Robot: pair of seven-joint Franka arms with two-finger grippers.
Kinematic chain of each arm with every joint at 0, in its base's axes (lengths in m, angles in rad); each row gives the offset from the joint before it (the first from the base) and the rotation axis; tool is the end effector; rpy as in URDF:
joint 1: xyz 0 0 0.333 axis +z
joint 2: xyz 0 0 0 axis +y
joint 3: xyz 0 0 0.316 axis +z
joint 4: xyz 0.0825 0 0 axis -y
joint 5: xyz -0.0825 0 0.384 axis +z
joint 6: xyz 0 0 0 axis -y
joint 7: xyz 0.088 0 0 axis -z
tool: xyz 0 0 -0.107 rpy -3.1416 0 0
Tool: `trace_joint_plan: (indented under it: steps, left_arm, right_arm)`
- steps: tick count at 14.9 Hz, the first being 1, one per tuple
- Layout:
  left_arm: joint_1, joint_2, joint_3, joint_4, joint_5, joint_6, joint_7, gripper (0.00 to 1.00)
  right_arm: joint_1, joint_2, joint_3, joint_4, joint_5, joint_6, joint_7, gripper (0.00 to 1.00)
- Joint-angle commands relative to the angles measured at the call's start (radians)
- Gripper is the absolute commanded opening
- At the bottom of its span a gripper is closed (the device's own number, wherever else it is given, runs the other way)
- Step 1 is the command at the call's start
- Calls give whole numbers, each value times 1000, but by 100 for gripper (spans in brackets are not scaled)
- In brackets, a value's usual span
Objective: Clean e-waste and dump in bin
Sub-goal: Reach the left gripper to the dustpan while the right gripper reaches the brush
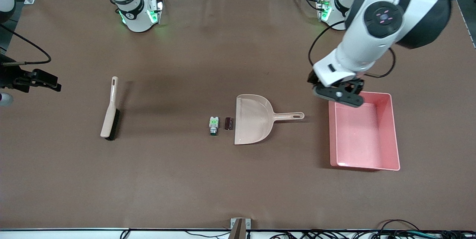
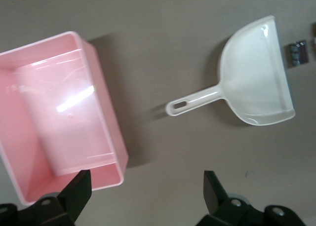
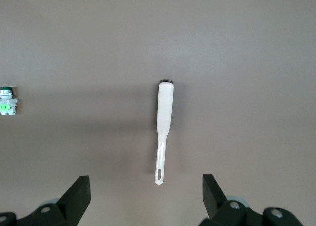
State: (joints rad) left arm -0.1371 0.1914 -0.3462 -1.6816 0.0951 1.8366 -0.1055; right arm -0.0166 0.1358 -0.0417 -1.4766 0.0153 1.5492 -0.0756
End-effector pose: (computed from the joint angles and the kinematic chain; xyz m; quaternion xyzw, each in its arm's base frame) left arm 0.5541 -0.2668 0.4882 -0.9800 0.1981 0.0078 0.0164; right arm 0.5918 -0.0312 0.5891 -0.9995 -0.0087 0.0311 0.0069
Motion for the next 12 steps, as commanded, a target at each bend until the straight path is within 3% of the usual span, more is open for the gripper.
trace_joint_plan:
  steps: [1, 6, 8, 12]
  left_arm:
    - [2, 89, -77, -1, 75, 65, 73, 100]
    - [1, 244, -180, 3, 266, 122, 206, 95]
    - [1, 284, -203, -3, 331, 154, 283, 91]
    - [7, 358, -204, 3, 344, 205, 522, 90]
  right_arm:
    - [18, 51, 11, 6, -2, 18, 8, 100]
    - [6, 186, 8, -23, 37, 34, -19, 100]
    - [3, 193, 8, -146, 37, 151, -21, 100]
    - [15, 111, 6, -423, 29, 415, -23, 100]
